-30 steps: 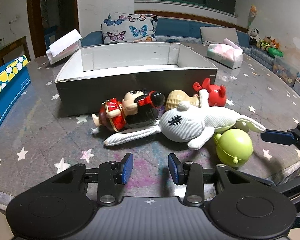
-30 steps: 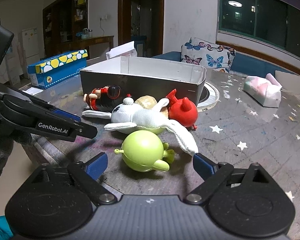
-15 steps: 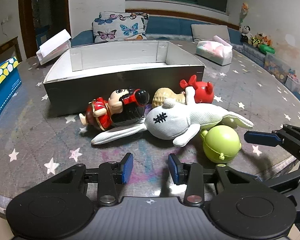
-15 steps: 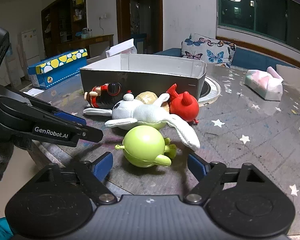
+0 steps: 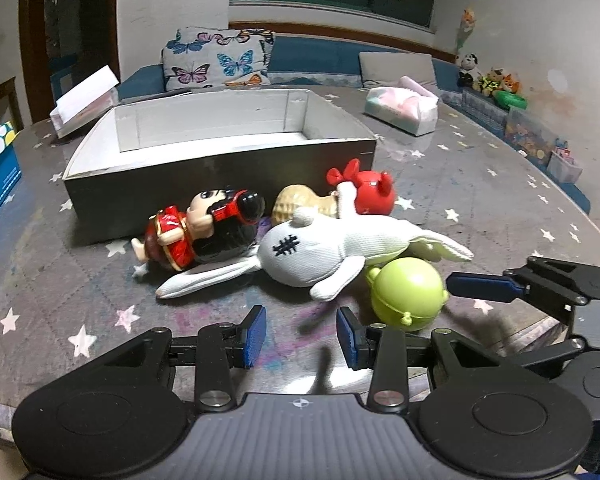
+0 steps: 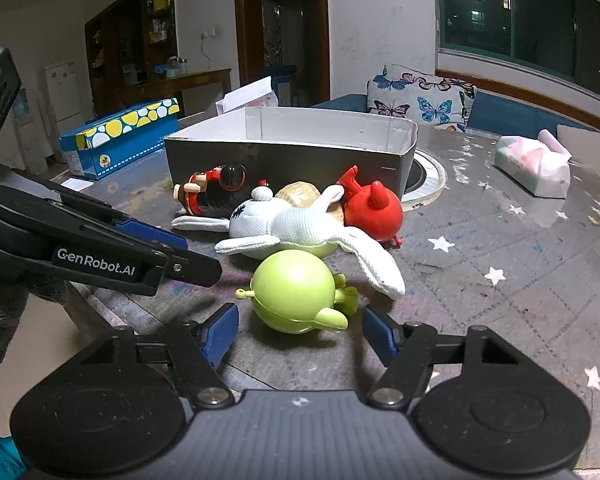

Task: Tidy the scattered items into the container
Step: 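Move the right tool toward the green alien toy, then close the right tool on the green alien toy and lift it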

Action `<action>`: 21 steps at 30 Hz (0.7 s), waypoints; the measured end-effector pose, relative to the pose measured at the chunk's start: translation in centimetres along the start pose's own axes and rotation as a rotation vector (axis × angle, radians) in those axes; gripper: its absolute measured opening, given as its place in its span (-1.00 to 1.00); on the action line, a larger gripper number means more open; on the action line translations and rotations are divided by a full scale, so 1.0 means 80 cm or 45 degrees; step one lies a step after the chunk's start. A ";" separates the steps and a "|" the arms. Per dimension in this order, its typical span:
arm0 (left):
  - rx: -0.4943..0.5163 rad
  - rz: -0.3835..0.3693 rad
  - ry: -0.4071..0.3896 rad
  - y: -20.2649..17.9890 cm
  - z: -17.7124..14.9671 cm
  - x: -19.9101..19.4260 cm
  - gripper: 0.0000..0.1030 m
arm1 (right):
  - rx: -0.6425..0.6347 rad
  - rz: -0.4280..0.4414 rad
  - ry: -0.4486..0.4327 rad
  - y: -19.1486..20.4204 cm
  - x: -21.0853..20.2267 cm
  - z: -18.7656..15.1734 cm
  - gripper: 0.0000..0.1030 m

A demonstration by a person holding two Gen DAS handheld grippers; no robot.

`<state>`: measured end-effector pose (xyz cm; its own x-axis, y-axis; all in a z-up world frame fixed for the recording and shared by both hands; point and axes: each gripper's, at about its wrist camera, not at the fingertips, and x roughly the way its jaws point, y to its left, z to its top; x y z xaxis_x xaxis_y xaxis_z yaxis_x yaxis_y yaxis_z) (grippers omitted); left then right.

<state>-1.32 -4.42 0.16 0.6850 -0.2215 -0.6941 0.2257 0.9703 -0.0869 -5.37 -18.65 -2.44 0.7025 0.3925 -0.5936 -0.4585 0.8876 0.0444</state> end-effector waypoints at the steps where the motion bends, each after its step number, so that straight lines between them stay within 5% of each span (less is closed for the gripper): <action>1: 0.002 -0.007 0.000 -0.001 0.000 -0.001 -0.20 | -0.001 0.001 -0.001 0.000 0.000 0.000 0.33; 21: 0.061 -0.218 0.027 -0.024 0.017 0.002 -0.20 | -0.004 0.029 0.000 0.000 0.004 0.003 0.06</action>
<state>-0.71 -6.48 1.18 0.6192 -0.3804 -0.6869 0.3705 0.9129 -0.1715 -5.04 -18.45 -2.43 0.6920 0.4128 -0.5922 -0.4761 0.8777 0.0555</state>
